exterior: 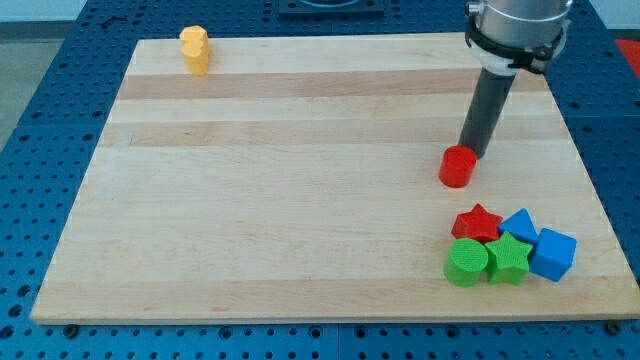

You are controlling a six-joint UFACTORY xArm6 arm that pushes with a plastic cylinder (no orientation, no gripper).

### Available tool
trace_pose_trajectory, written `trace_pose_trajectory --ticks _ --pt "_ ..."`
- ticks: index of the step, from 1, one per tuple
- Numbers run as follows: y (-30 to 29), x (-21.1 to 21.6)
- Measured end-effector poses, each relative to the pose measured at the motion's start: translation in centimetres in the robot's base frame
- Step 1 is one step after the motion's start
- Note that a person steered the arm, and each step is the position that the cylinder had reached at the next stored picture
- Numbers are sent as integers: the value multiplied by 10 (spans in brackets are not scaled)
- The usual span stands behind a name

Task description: Slide the red circle closer to the red star

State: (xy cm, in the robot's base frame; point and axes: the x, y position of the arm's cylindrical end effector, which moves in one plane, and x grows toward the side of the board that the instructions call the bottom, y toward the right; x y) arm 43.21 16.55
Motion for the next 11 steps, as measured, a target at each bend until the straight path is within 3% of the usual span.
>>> trace_pose_trajectory --ticks 2,5,8,10,11 --pt "0 14" --pt "-46 -17" --pt "-26 52" --pt "-23 59" --pt "-23 37"
